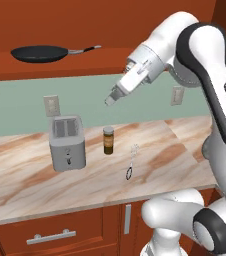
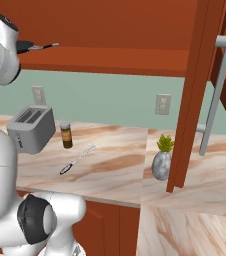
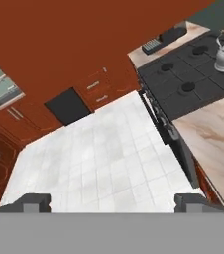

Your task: Pick the pan from the cabinet and place it on the stove. Then turn on the stove burner for the pan.

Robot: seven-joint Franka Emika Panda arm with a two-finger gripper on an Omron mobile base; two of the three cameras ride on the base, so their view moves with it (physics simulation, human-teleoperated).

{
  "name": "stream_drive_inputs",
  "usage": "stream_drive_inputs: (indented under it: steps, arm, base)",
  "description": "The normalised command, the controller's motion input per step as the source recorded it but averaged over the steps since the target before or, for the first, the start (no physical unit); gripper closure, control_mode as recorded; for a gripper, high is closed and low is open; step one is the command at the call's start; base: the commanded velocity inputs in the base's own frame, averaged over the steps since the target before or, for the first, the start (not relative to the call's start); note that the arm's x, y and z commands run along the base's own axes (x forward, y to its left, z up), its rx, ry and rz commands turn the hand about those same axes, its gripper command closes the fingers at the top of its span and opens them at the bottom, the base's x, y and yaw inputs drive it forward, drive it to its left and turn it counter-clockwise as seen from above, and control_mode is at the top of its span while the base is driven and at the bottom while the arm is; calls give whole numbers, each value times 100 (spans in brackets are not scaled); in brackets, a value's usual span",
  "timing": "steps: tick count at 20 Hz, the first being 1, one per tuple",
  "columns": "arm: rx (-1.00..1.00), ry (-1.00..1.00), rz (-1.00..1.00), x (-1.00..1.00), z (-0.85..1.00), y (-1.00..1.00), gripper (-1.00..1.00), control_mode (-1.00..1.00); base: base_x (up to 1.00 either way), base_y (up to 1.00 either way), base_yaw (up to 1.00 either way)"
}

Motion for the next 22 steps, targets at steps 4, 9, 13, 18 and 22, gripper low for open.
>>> stream_drive_inputs:
  steps: [4, 9, 13, 18, 22]
  arm:
    - [4, -28, 11, 49, 0, -65, -100, -100]
    - [3, -10, 2, 6, -4, -43, -100, -100]
    - [3, -9, 0, 13, -2, -24, -100, -100]
    - [2, -31, 7, 18, 0, -24, -100, -100]
    - [0, -36, 11, 25, 0, -15, -100, -100]
  base:
    - [0, 0, 0]
    - [0, 0, 0]
    - [0, 0, 0]
    - [0, 0, 0]
    - [0, 0, 0]
